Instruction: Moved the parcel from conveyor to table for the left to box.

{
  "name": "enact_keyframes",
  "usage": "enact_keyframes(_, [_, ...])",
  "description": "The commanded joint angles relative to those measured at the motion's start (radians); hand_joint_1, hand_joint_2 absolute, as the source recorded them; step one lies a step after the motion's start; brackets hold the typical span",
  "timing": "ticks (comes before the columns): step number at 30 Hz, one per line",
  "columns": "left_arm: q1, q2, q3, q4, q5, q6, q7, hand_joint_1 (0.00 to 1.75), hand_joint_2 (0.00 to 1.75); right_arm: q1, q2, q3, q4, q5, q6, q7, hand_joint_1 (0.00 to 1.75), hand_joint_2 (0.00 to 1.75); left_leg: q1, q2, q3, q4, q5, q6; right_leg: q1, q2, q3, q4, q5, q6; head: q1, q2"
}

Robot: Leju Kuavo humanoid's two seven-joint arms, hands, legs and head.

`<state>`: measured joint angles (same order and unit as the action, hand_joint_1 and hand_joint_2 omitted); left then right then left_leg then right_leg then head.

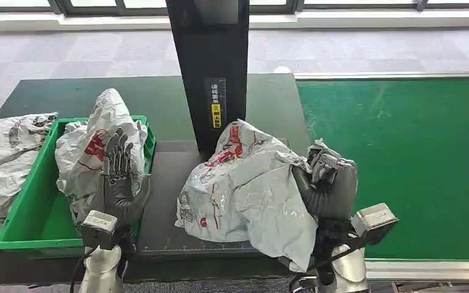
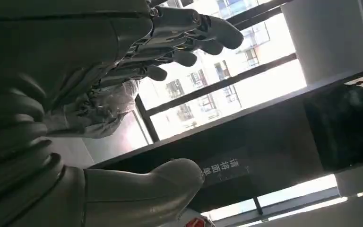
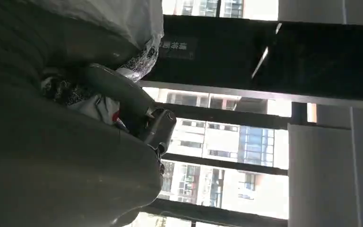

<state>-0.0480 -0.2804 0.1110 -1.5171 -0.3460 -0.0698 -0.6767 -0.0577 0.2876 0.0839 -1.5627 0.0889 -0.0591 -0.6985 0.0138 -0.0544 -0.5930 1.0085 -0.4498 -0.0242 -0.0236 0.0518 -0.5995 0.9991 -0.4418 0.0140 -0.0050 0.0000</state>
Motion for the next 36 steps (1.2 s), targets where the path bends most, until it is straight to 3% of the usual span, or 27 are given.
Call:
enact_keyframes(1, [0.014, -0.025, -0.023, 0.046, 0.000, 0.012, -0.021, 0.00, 1.75, -0.064, -0.009, 0.018, 0.197, 0.019, 0.006, 0.000, 1.75, 1.75, 0.000, 0.003, 0.002, -0.001, 0.000, 0.001, 0.001, -0.002, 0.002, -0.001, 0.000, -0.001, 0.000, 0.000])
enact_keyframes(2, [0.014, -0.025, -0.024, 0.046, 0.001, 0.014, -0.021, 0.00, 1.75, -0.081, -0.002, 0.000, 0.236, 0.035, 0.001, 0.000, 1.75, 1.75, 0.000, 0.005, 0.004, -0.002, -0.001, 0.001, 0.002, -0.003, 0.004, -0.002, 0.000, -0.001, 0.000, 0.000])
enact_keyframes(3, [0.009, -0.025, -0.027, 0.049, -0.002, 0.009, -0.021, 0.00, 1.75, -0.114, 0.003, -0.031, 0.350, 0.081, -0.028, 0.000, 0.56, 1.75, 0.000, 0.008, 0.006, -0.003, -0.001, 0.002, 0.002, -0.003, 0.005, -0.004, 0.001, -0.002, 0.000, 0.000])
enact_keyframes(4, [0.005, -0.025, -0.029, 0.052, -0.005, 0.009, -0.021, 0.00, 1.75, -0.159, 0.002, -0.062, 0.488, 0.129, -0.055, 0.000, 0.00, 1.75, 0.000, 0.006, 0.004, -0.002, 0.000, 0.001, 0.001, 0.000, 0.004, -0.003, 0.001, -0.001, 0.000, 0.000])
enact_keyframes(5, [-0.002, -0.025, -0.032, 0.059, -0.007, 0.008, -0.021, 0.00, 1.75, -0.185, 0.000, -0.085, 0.567, 0.143, -0.069, 0.000, 0.00, 1.75, 0.001, 0.008, 0.006, -0.003, 0.000, 0.001, 0.002, 0.000, 0.006, -0.005, 0.002, -0.001, 0.000, 0.000])
enact_keyframes(6, [-0.006, -0.024, -0.034, 0.062, -0.007, 0.010, -0.021, 0.00, 1.75, -0.201, -0.007, -0.088, 0.619, 0.174, -0.095, 0.000, 0.00, 0.00, 0.001, 0.008, 0.007, -0.004, 0.000, 0.001, 0.002, 0.000, 0.006, -0.005, 0.002, -0.001, 0.000, 0.000])
enact_keyframes(9, [-0.005, -0.022, -0.045, 0.058, -0.009, 0.016, -0.021, 0.00, 1.75, -0.220, -0.019, -0.090, 0.701, 0.177, -0.168, 0.000, 0.00, 0.00, 0.001, 0.005, 0.006, -0.003, 0.001, 0.001, 0.002, -0.003, 0.006, -0.005, 0.001, -0.001, 0.000, 0.000])
enact_keyframes(11, [0.005, -0.025, -0.048, 0.042, -0.009, 0.017, -0.021, 0.00, 1.75, -0.236, -0.019, -0.106, 0.743, 0.172, -0.172, 0.000, 0.00, 0.00, 0.000, 0.007, 0.007, -0.005, 0.001, 0.003, 0.003, -0.008, 0.008, -0.006, 0.002, -0.002, 0.000, 0.000])
enact_keyframes(12, [0.006, -0.025, -0.049, 0.042, -0.010, 0.017, -0.021, 0.00, 1.75, -0.234, -0.022, -0.109, 0.745, 0.172, -0.173, 0.000, 0.00, 0.00, 0.000, 0.002, 0.004, -0.002, 0.000, 0.001, 0.001, -0.003, 0.004, -0.003, 0.000, -0.001, 0.000, 0.000])
enact_keyframes(16, [0.016, -0.025, -0.078, 0.034, -0.025, 0.013, -0.018, 0.00, 1.75, -0.239, -0.020, -0.135, 0.763, 0.176, -0.172, 0.000, 0.00, 0.00, 0.000, 0.006, 0.007, -0.003, 0.000, 0.002, 0.002, -0.005, 0.007, -0.005, 0.000, -0.002, 0.000, 0.000])
enact_keyframes(23, [0.016, -0.015, -0.125, 0.049, -0.034, -0.020, -0.018, 0.00, 1.75, -0.232, -0.016, -0.156, 0.755, 0.173, -0.151, 0.000, 0.00, 0.00, -0.001, 0.002, 0.002, -0.001, 0.000, 0.001, 0.000, -0.003, 0.002, -0.001, 0.000, -0.001, 0.000, 0.000])
enact_keyframes(27, [-0.005, -0.012, -0.218, 0.120, -0.077, -0.063, 0.002, 0.00, 1.75, -0.236, -0.007, -0.182, 0.748, 0.177, -0.136, 0.000, 0.00, 0.00, -0.001, 0.001, 0.002, -0.001, 0.000, 0.001, 0.000, -0.005, 0.002, -0.001, -0.001, -0.001, 0.000, 0.000])
enact_keyframes(31, [-0.060, 0.006, -0.303, 0.251, -0.253, 0.009, 0.087, 0.00, 1.75, -0.243, -0.004, -0.190, 0.752, 0.174, -0.130, 0.000, 0.00, 0.00, -0.001, 0.001, 0.004, -0.003, 0.001, 0.002, 0.000, -0.008, 0.005, -0.003, -0.001, -0.001, 0.000, 0.000])
enact_keyframes(36, [-0.080, 0.008, -0.302, 0.304, -0.273, 0.030, 0.085, 0.00, 1.75, -0.245, -0.002, -0.191, 0.753, 0.174, -0.131, 0.000, 0.00, 0.00, -0.001, 0.004, 0.005, -0.003, 0.000, 0.002, 0.001, -0.007, 0.005, -0.003, 0.000, -0.002, 0.000, 0.000])
